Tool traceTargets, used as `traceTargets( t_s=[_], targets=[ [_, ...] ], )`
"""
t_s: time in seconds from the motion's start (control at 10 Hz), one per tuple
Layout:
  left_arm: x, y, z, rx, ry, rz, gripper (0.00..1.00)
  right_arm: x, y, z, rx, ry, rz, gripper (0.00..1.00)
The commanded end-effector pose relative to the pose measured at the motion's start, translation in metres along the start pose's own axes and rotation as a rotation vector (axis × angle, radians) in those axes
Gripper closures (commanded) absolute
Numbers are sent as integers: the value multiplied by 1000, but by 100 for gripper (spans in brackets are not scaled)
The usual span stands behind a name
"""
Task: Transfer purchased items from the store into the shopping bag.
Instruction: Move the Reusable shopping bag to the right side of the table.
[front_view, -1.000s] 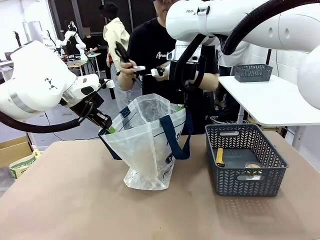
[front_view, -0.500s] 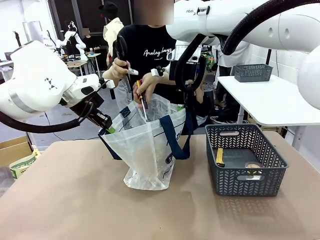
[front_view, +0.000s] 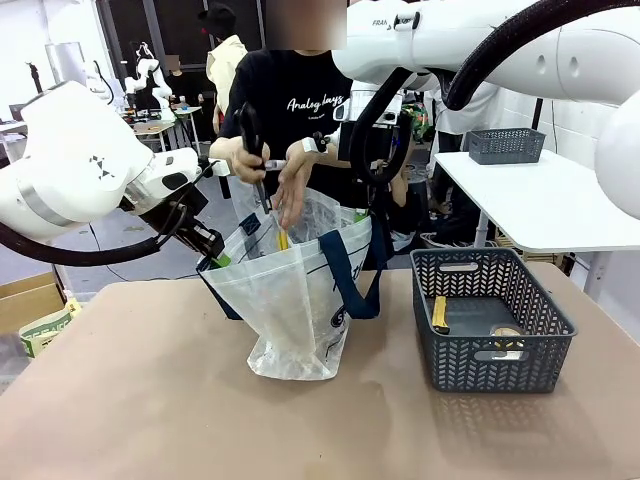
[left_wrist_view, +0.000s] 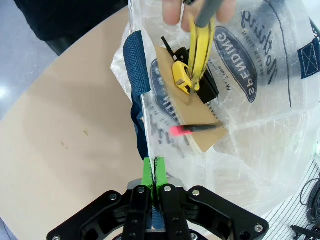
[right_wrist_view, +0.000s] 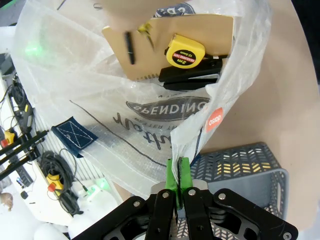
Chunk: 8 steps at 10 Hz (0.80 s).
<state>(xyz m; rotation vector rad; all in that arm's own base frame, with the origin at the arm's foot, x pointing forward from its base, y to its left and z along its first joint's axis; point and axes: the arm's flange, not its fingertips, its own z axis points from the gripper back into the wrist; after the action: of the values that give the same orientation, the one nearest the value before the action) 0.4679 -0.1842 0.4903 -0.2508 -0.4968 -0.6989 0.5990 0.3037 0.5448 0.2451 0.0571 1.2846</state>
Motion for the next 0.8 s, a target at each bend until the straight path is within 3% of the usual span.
traceTargets(
  t_s=[0.0, 0.7],
  targets=[
    [0, 1, 0, 4, -5, 9, 100, 0, 0, 0, 0, 1, 0, 100],
    [0, 1, 0, 4, -5, 9, 100, 0, 0, 0, 0, 1, 0, 100]
  ],
)
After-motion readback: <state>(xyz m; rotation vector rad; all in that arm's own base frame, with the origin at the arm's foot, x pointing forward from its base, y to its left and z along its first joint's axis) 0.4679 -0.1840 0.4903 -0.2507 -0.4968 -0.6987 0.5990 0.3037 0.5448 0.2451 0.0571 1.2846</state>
